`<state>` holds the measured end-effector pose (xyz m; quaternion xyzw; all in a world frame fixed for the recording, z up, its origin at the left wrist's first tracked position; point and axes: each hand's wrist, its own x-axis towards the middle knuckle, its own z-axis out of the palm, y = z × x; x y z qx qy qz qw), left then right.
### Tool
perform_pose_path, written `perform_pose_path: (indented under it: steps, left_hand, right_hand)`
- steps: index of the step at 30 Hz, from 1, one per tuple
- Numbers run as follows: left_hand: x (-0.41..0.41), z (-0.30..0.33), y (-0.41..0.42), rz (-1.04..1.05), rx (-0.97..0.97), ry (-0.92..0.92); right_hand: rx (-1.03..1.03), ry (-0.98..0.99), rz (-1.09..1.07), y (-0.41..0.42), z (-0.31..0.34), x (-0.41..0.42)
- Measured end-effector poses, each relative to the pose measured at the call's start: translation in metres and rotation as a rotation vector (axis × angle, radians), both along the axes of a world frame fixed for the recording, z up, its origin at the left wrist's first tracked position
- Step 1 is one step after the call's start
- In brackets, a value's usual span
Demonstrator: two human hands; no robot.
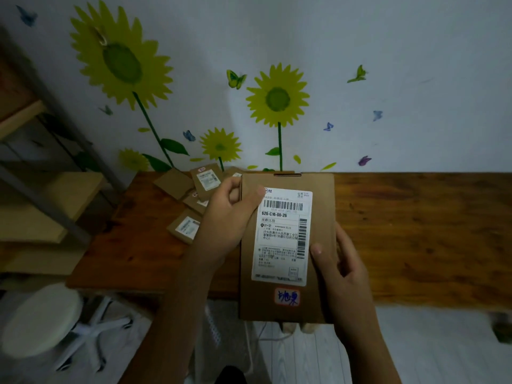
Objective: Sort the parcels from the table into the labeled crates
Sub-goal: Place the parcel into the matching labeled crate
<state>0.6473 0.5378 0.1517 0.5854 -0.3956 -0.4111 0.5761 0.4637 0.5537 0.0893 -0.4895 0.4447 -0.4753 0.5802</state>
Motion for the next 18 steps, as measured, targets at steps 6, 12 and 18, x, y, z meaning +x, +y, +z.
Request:
perform_pose_path:
  steps: [6, 12, 18]
  left_hand:
    - [-0.014, -0.006, 0.008, 0.030, -0.028, 0.033]
    - [-0.022, -0.010, 0.014, 0.028, -0.059, 0.038]
    - [-0.031, -0.012, 0.019, 0.013, -0.065, 0.038]
  right_hand:
    - [0.007, -0.043, 0.021, 0.007, 0.002, -0.013]
    - [0.026, -0.049, 0.011, 0.013, 0.001, -0.020]
    - [0.030, -0.068, 0.002, 0.017, 0.003, -0.029]
